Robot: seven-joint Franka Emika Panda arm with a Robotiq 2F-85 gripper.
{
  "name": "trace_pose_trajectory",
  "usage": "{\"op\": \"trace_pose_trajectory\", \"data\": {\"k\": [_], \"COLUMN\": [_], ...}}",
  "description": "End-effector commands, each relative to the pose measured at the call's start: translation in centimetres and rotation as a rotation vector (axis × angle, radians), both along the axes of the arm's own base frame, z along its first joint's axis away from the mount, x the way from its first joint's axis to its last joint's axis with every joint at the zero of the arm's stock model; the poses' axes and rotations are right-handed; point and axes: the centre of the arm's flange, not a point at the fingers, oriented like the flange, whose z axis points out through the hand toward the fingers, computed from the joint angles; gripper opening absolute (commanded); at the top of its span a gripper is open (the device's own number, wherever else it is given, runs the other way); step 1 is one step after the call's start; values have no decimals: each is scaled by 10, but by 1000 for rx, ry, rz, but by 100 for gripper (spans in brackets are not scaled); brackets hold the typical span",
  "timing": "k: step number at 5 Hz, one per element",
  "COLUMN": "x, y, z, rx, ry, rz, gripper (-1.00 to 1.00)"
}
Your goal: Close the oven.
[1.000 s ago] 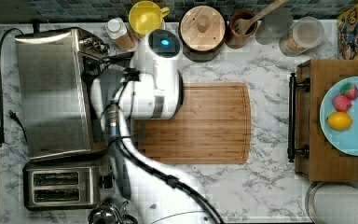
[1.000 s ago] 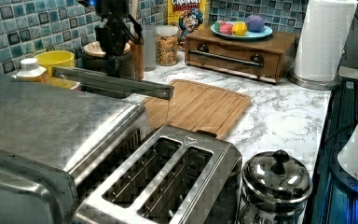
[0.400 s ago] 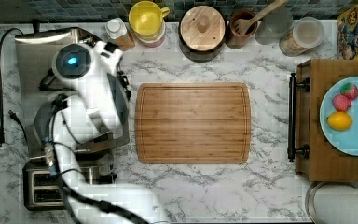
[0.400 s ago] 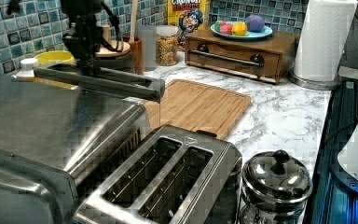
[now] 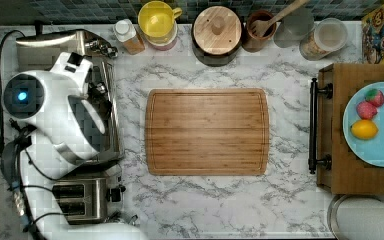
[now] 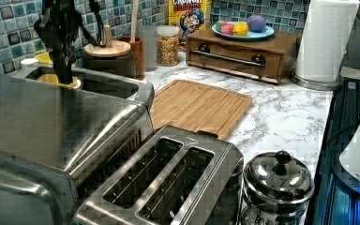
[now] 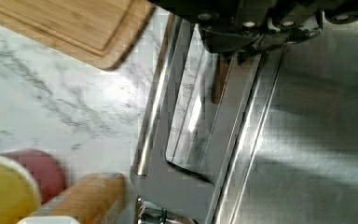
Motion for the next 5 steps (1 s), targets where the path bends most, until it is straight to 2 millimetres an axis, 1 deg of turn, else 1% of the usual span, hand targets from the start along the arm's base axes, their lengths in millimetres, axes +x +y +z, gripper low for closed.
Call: {"op": "trace_pose_trajectory", "data": {"k": [1, 5], "x": [-8, -8], "y": [-32, -32], "z": [119, 119], "rx": [19, 19], "ry": [-190, -190], "rz": [-170, -170], "gripper": [-100, -100]}}
